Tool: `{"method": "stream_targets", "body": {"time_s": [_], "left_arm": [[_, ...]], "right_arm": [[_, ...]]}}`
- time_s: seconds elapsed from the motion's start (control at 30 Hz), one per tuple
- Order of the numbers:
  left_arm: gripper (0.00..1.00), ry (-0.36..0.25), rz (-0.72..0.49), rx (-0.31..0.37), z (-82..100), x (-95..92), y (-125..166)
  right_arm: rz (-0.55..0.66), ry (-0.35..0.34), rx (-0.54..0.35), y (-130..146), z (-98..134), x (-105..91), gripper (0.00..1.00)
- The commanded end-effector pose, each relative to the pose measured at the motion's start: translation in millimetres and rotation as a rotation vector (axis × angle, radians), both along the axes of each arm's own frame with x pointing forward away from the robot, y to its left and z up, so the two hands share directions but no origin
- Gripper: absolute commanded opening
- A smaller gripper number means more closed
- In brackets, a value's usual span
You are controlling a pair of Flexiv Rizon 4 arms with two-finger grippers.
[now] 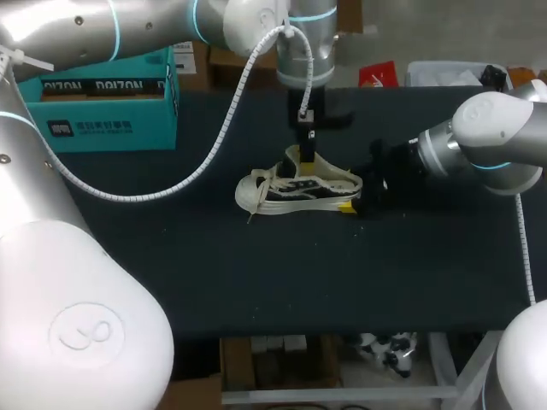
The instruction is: Open the shoe tongue, take the insole out of the shoe, put the insole back into the shoe, and pack the shoe into the shoebox
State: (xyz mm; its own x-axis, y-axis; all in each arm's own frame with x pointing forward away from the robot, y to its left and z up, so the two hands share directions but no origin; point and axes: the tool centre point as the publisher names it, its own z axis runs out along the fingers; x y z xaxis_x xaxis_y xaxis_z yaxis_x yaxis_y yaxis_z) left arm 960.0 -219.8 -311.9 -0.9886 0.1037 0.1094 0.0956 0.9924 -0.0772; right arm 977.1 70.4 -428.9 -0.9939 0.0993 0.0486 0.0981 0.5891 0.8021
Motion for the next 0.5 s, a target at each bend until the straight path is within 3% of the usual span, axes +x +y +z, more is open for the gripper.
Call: {"method": "stream_targets", "body": {"time_s": [0.03, 0.2, 0.5], "left_arm": [[0.0, 0.041, -0.019, -0.003, -19.7, 9.9, -10], [0.0, 0.09, -0.033, 0.007, -39.8, 14.0, -16], [0.0, 0.122, -0.042, 0.018, -61.7, 5.9, -9]], "right_arm": [[0.0, 0.0, 0.003, 1, -5, 1.6, 0.0], [0.0, 0.0, 0.003, 1, -5, 1.6, 0.0], [0.0, 0.0, 0.003, 1, -5, 1.6, 0.0]]}}
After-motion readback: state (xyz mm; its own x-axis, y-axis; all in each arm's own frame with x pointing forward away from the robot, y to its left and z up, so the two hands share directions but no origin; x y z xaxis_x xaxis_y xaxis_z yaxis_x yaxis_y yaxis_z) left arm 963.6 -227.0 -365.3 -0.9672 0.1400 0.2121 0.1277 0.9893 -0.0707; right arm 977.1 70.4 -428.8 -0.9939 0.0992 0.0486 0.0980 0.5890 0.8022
